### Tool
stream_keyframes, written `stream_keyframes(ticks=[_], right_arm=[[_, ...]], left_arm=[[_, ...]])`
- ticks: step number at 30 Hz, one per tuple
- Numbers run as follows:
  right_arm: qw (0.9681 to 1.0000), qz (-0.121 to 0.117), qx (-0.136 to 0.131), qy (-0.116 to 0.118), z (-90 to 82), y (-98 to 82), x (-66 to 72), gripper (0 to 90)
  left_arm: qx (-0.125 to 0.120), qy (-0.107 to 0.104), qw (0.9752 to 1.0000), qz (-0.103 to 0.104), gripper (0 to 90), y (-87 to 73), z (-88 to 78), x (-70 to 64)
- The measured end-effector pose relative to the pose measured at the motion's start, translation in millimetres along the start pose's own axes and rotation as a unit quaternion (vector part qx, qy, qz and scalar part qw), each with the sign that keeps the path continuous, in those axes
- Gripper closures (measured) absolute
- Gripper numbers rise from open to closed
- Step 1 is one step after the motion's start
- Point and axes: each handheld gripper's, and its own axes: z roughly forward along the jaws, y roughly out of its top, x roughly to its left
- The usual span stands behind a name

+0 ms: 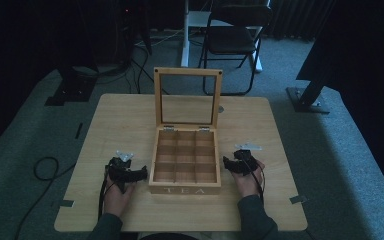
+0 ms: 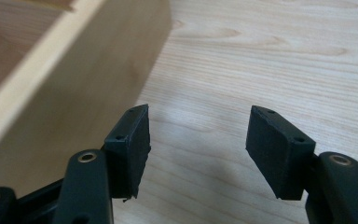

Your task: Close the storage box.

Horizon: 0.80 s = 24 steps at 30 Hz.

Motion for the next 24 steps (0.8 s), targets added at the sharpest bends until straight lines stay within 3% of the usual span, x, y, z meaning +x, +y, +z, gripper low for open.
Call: stream_keyframes(ticks=[5, 9, 24], right_arm=[[0.9999, -0.006, -0.004, 0.012, -5.7, 5.2, 1.2, 43.7], [0.9998, -0.017, -0.007, 0.009, -8.7, 9.0, 5.2, 46.7], [0.9985, -0.044, -0.031, -0.001, -18.8, 36.3, 16.8, 44.5]], left_arm=[[0.000, -0.002, 1.0000, 0.002, 1.6, 0.5, 0.6, -0.6], [0.000, -0.001, 1.0000, 0.002, 1.6, 0.6, 0.6, -0.6], [0.000, -0.002, 1.0000, 0.003, 1.6, 0.6, 0.5, -0.5]])
